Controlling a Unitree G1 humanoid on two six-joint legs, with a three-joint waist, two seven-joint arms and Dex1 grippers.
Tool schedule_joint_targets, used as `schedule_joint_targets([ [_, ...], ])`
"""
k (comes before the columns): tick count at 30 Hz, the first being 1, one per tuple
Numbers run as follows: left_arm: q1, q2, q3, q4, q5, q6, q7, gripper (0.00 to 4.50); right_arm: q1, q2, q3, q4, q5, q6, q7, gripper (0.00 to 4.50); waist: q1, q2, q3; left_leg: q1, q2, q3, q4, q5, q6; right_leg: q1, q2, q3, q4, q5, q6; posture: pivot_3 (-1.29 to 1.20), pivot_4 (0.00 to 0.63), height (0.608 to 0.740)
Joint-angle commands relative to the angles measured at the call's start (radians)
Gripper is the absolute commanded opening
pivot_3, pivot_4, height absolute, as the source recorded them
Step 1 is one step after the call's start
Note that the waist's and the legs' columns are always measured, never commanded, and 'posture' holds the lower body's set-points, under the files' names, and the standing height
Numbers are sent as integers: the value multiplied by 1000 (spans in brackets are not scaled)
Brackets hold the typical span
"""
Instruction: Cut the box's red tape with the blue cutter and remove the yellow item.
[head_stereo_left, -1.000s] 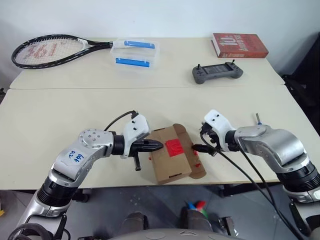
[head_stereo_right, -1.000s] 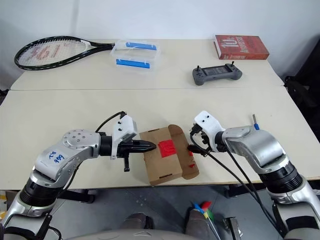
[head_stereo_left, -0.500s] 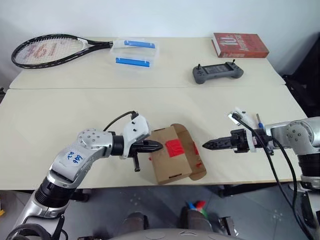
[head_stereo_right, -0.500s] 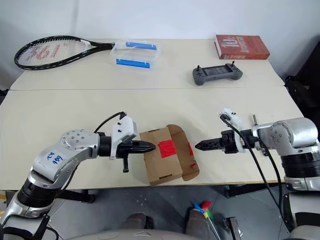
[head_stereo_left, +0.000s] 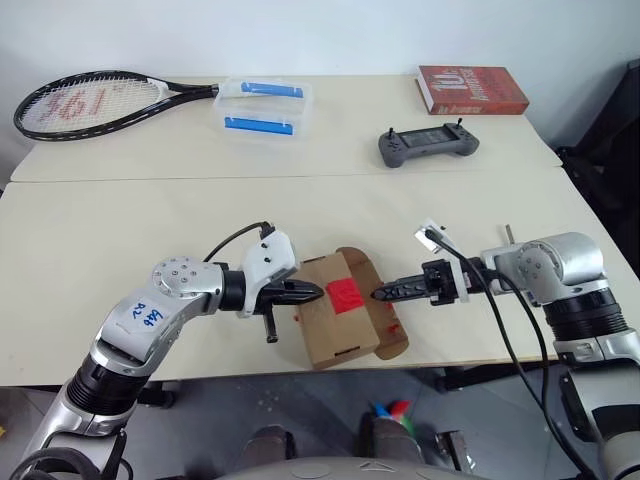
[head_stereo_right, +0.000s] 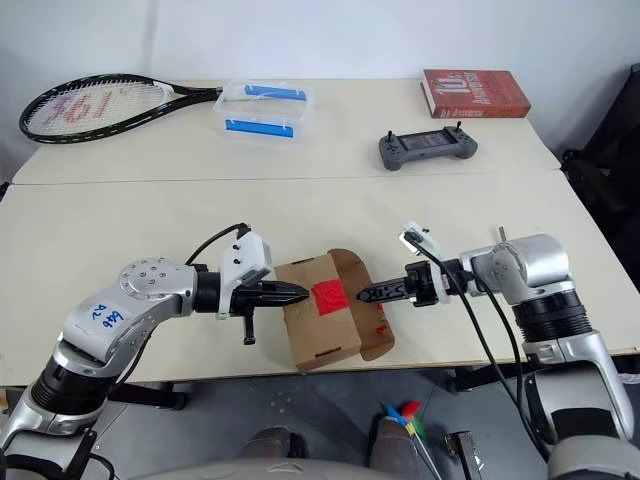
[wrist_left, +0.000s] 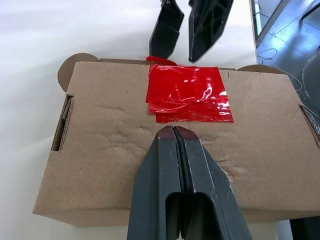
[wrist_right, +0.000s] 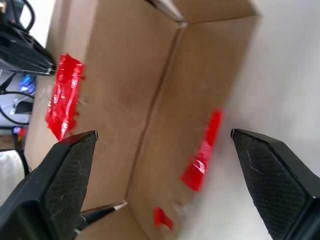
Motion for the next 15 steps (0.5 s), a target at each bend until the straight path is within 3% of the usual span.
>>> schedule_joint_targets([
  [1, 14, 3, -23, 16, 21, 22, 8, 0, 10, 16, 50, -14, -3, 25, 16, 3197, 0, 0, 0, 0, 0, 0, 0, 0, 0, 0, 0, 0, 0, 0, 0, 0, 150, 740],
  [6, 12, 0, -24, 16, 22, 25, 10, 0, -1, 34, 105, 22, -49, 6, 9, 1446, 0, 0, 0, 0, 0, 0, 0, 0, 0, 0, 0, 0, 0, 0, 0, 0, 150, 740],
  [15, -2, -3, -31, 29, 27, 23, 8, 0, -46, 84, 188, 106, -123, -26, 35, 1446, -4, 0, -1, 1, 0, 0, 0, 0, 0, 0, 0, 0, 1, 0, 0, 0, 150, 740],
])
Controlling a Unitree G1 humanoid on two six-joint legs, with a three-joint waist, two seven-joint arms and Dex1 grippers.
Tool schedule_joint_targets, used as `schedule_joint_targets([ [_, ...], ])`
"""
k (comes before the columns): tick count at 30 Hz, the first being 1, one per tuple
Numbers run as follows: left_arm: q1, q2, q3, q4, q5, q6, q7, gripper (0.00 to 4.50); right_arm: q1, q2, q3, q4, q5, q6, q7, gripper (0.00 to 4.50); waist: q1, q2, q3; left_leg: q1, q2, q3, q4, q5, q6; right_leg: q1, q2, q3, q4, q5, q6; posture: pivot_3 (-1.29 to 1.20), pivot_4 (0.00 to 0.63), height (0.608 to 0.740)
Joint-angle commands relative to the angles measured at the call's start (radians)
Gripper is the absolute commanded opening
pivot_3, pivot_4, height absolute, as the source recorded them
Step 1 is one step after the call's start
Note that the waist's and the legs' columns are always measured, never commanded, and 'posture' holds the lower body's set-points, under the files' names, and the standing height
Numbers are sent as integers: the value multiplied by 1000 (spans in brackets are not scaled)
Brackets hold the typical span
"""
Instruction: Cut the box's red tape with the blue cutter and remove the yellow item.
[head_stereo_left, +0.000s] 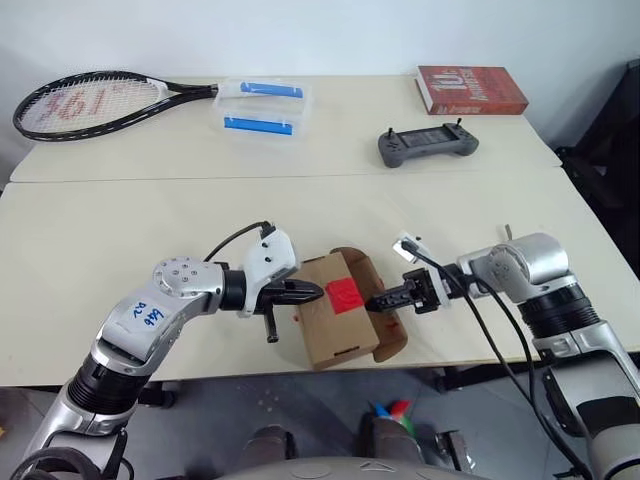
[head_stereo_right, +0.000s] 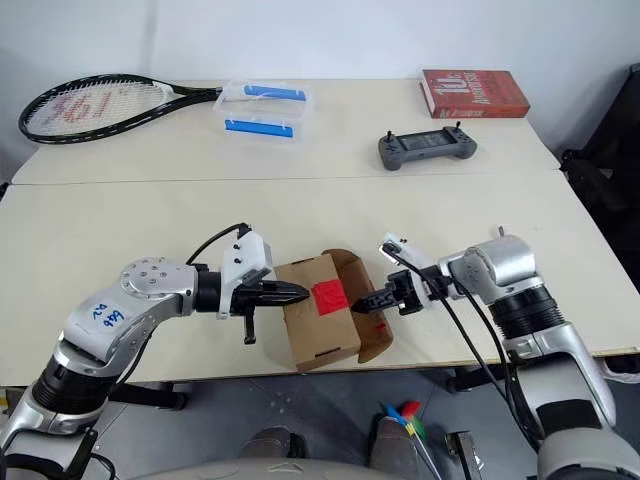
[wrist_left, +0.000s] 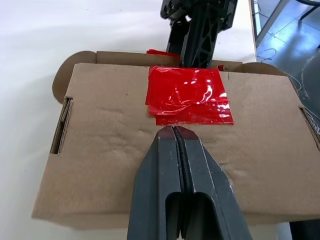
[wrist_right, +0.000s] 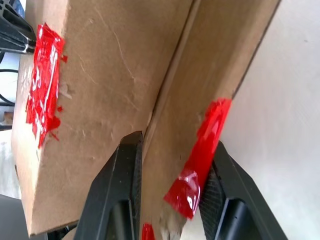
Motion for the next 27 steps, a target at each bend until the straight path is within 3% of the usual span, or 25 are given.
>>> schedule_joint_targets([
  [1, 6, -1, -28, 25, 26, 17, 7, 0, 12, 25, 78, 44, -52, -11, -4, 1446, -2, 0, 0, 0, 0, 0, 0, 0, 0, 0, 0, 0, 0, 0, 0, 0, 150, 740],
  [4, 4, 0, -28, 28, 28, 15, 7, 0, 11, 19, 100, 36, -62, -14, 18, 846, -1, 0, -1, 0, 0, 0, 0, 0, -1, 0, 0, 0, 1, 0, 0, 0, 150, 740],
  [6, 5, 0, -27, 28, 28, 13, 8, 0, 14, 11, 111, 27, -73, -20, 28, 147, -1, 0, -1, 0, 0, 0, 0, 0, -1, 0, 0, 0, 0, 0, 0, 0, 150, 740],
  [7, 5, -1, -27, 29, 28, 13, 9, 0, 15, 10, 112, 28, -77, -22, 30, 69, -1, 0, -1, 0, 0, 0, 0, 0, -1, 0, 0, 0, 0, 0, 0, 0, 150, 740],
  [17, 3, -16, -35, 46, 32, -28, 1, 0, 10, -39, 89, 9, -87, 22, 19, 69, 4, 0, -1, 0, 0, 0, 0, 0, -1, 0, 0, 0, 0, 0, 0, 0, 150, 740],
  [27, 45, 4, 45, 35, -61, -45, -92, 0, -50, -150, -36, -61, -38, 149, -15, 69, 24, 1, 0, -4, 0, -2, 0, 0, -1, -1, 0, -1, -3, 0, 0, 0, 150, 740],
])
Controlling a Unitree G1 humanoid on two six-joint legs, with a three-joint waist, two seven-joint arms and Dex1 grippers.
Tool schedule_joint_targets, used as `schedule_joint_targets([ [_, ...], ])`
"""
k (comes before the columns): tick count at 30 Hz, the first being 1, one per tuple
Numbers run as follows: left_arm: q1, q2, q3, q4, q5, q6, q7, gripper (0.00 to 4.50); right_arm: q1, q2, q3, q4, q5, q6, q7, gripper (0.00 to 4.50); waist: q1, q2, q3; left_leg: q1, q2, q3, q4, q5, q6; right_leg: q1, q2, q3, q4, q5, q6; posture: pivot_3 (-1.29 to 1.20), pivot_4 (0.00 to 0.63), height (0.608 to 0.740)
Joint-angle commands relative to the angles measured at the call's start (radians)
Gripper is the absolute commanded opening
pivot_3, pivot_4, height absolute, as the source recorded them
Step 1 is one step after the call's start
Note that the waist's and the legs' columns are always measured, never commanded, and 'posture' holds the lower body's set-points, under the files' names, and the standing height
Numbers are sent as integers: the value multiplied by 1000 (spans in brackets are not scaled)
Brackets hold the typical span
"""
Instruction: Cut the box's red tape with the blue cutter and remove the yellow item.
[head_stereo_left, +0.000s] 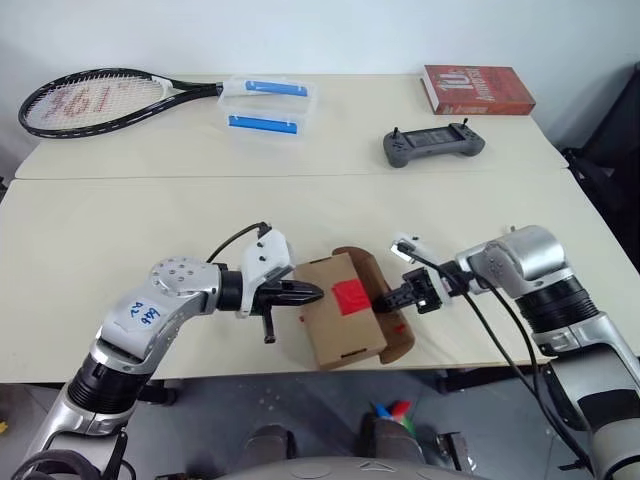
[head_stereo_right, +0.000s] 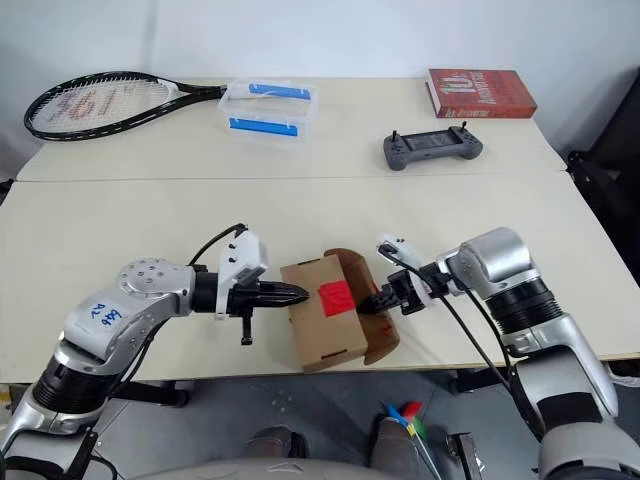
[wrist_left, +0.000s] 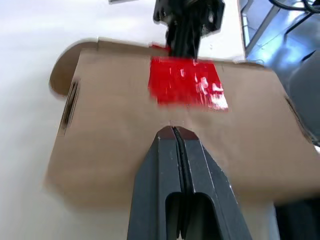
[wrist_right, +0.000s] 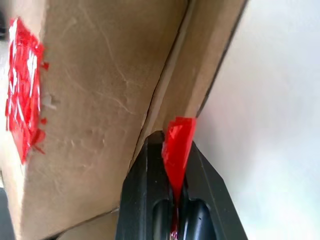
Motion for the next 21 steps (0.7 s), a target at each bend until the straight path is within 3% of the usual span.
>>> schedule_joint_targets([
  [1, 16, -9, -1, 0, -16, -1, -17, 0, -29, -73, -48, -33, 6, 54, -25, 69, 5, 0, 0, 0, 0, 0, 0, 0, 0, 0, 0, 0, 0, 0, 0, 0, 150, 740],
  [9, -12, -180, -100, 93, 79, -131, 44, 0, -85, -223, -37, -108, 41, 116, -9, 69, 9, 3, 2, -3, 0, 1, -1, 0, 0, -2, 0, -1, -1, 0, 0, 0, 150, 740],
  [13, -12, -257, -86, 105, 47, -197, 12, 0, -95, -261, -18, -134, 50, 128, -11, 69, 7, 3, 2, -3, 0, 1, -1, 0, 0, -3, 0, -2, -1, 0, 0, 0, 150, 740],
  [18, -13, -202, -72, 84, 51, -203, -44, 0, -92, -259, -18, -130, 44, 128, -34, 69, 3, 4, 3, -3, 0, 1, -1, 0, 0, -3, 0, -2, -1, 0, 0, 0, 150, 740],
  [21, -57, -195, -12, 76, -41, -173, -96, 0, -74, -248, -26, -137, 47, 128, -51, 69, 4, 4, 3, -3, 0, 1, 0, 0, 0, -3, 0, -2, -1, 0, 0, 0, 150, 740],
])
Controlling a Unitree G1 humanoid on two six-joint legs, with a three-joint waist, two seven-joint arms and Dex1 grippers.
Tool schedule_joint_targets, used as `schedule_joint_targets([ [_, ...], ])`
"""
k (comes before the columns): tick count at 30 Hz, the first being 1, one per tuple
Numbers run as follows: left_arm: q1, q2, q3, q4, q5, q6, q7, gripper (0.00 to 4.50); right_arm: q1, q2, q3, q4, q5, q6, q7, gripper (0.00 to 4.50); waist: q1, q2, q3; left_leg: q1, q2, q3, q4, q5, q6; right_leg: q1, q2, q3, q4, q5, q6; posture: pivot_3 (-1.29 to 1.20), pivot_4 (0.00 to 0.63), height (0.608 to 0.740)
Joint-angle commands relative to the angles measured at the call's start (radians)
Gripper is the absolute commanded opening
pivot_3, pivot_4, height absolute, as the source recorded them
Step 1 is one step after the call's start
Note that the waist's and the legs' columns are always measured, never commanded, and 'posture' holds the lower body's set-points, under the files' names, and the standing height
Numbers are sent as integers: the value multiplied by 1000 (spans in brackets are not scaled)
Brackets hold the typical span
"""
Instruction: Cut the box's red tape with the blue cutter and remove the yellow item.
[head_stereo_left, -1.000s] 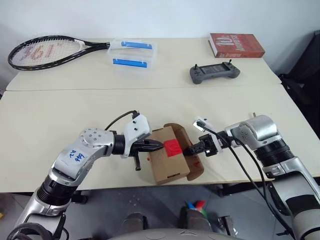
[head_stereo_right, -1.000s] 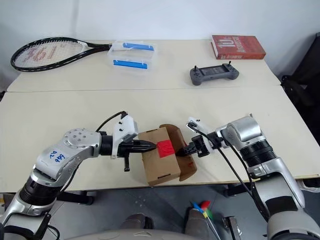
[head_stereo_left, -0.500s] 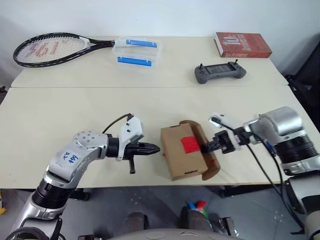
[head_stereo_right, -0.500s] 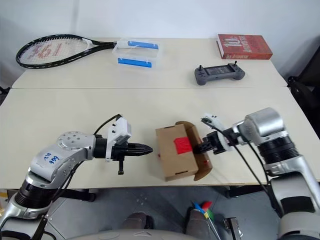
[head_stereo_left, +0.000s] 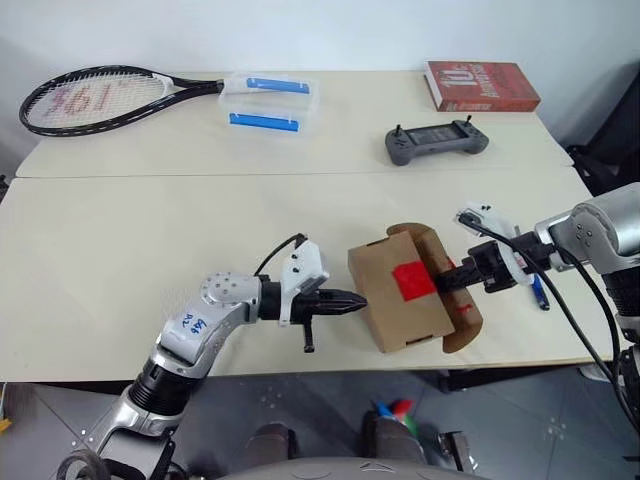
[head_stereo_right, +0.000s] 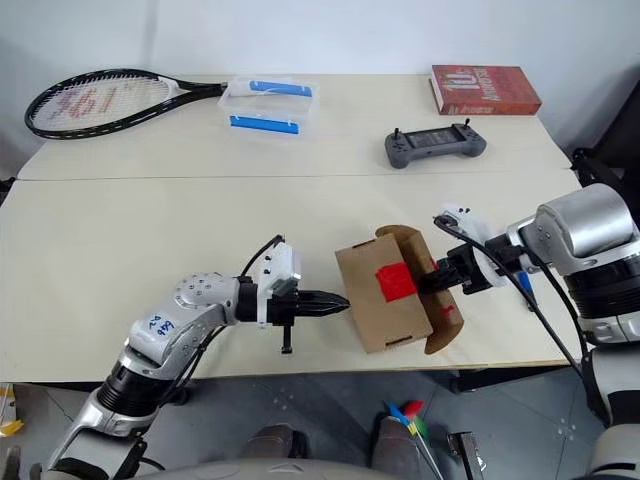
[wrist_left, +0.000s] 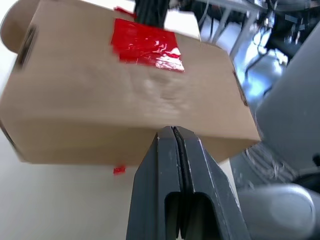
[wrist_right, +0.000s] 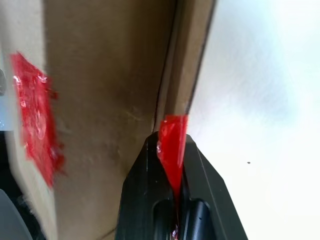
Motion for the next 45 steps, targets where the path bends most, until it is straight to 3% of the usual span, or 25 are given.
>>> schedule_joint_targets([
  [1, -78, -5, 68, -44, -109, 25, -61, 0, 11, 2, -19, -30, 11, 3, -19, 69, 4, 0, 0, 0, 0, 0, 0, 0, 0, 0, 0, 0, 0, 0, 0, 0, 150, 740],
  [5, -155, -67, 46, 12, -80, 6, -29, 0, 9, 19, -27, -24, 12, 2, -37, 69, 8, 0, 0, -2, -1, -2, 2, 0, 0, 0, 0, -1, -1, 0, 0, 0, 150, 740],
  [8, -182, -117, -41, 62, 8, -31, -3, 0, 11, 29, -31, -23, 15, 4, -50, 69, 4, 0, 0, -2, -1, -2, 1, 0, 0, 1, 0, -1, -1, 0, 1, 0, 150, 740],
  [14, -164, -107, -140, 59, 67, -24, -35, 0, 4, 28, -41, -25, 27, 19, -67, 69, 0, 0, 0, -2, 0, -1, 0, 0, 0, 0, 0, -2, -1, 0, 1, 0, 150, 740],
  [31, -147, -211, -149, 192, 181, -78, 75, 0, -134, -126, -9, 3, 156, 42, -40, 69, 5, 0, 0, -2, 0, -1, 2, 0, 0, 0, 0, -1, -1, 0, 1, 0, 150, 740],
  [45, -108, -310, -160, 214, 188, -86, 109, 0, -284, -257, 185, -61, 239, 42, -33, 69, 6, 0, 0, -2, 0, -2, 1, 0, 0, 0, 0, -1, -1, 0, 1, 0, 150, 740],
])
